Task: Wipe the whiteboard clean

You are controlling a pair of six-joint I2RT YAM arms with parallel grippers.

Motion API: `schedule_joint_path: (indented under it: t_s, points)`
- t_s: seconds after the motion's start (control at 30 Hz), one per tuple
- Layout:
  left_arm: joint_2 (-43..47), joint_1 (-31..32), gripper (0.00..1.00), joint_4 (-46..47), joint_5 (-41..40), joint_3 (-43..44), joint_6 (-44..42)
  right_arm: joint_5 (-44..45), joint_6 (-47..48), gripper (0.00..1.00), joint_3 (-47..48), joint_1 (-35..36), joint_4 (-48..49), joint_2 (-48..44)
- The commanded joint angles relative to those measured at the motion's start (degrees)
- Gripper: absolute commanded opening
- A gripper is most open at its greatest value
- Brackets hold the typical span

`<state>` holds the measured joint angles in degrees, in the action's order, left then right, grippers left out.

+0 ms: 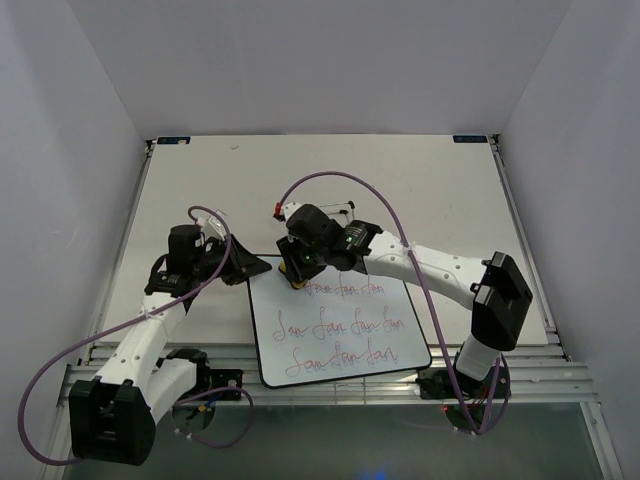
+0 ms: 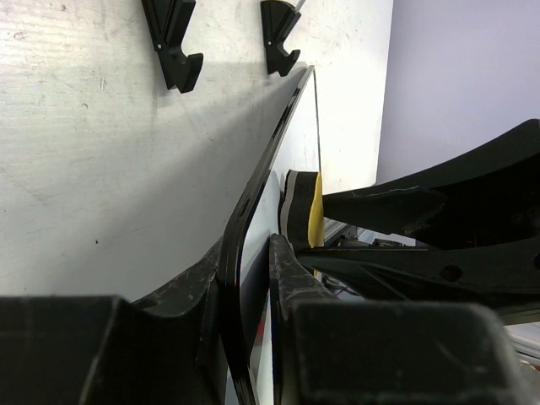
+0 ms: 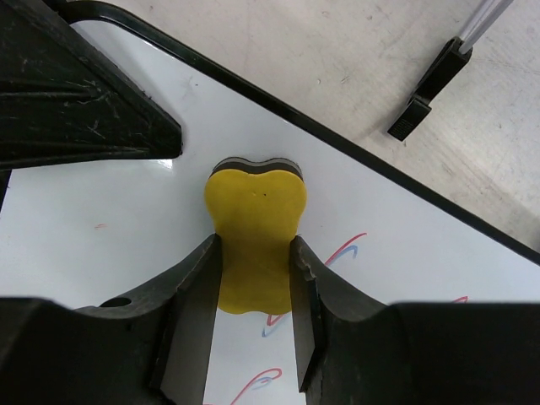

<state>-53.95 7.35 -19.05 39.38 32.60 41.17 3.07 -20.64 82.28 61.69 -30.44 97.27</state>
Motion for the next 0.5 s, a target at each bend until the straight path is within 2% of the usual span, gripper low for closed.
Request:
schedule_joint_path:
  t_s: [0.0,0.2,0.47]
  points:
    - [2.3,2.6,0.0,0.8,0.6,0.4,-11.5,-4.1,-0.2,0.31,-3.4,1.4,-3.2,1.0]
    - [2.2,2.5,0.0,0.8,0.4,0.4,-11.5,-11.6,-0.1,0.31,-4.2,2.8,3.1,-0.4]
    - [2.4,2.6,0.0,0.4,0.6,0.7,-11.8,-8.5,-1.4,0.32,-1.4,8.4,7.2,0.7]
